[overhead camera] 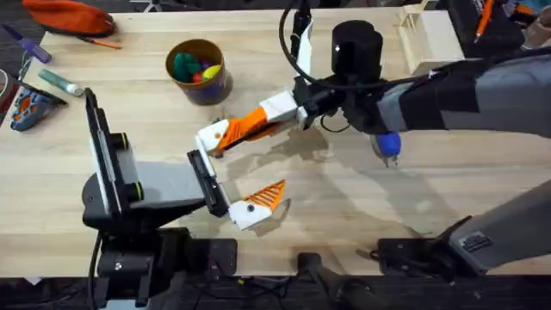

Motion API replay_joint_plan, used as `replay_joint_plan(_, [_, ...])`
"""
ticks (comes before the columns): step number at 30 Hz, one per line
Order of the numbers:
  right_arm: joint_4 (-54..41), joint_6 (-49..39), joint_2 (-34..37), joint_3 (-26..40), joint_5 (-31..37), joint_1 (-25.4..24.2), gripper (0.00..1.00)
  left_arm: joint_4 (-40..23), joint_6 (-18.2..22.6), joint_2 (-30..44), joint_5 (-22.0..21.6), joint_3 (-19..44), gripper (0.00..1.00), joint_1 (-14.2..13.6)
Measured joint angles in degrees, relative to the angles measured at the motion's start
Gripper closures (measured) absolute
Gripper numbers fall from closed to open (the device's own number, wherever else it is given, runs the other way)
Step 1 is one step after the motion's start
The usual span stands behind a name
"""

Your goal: Pick up the gripper from the table and insert it into the empty holder that is missing its gripper. Then pick up a screw, insert it into the mounting hole, and use the screwdriver to tighten it. Finally, clean up the table by picking up the vegetable and placing it into the bucket.

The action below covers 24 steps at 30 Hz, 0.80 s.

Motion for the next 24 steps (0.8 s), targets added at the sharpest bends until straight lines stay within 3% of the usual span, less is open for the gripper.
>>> replay_joint_plan(24, [5.6, 4.7, 1.5, -0.5, 2.6, 2.2, 0.986, 0.0, -0.9, 0.0, -0.7, 0.0, 0.015, 0.2])
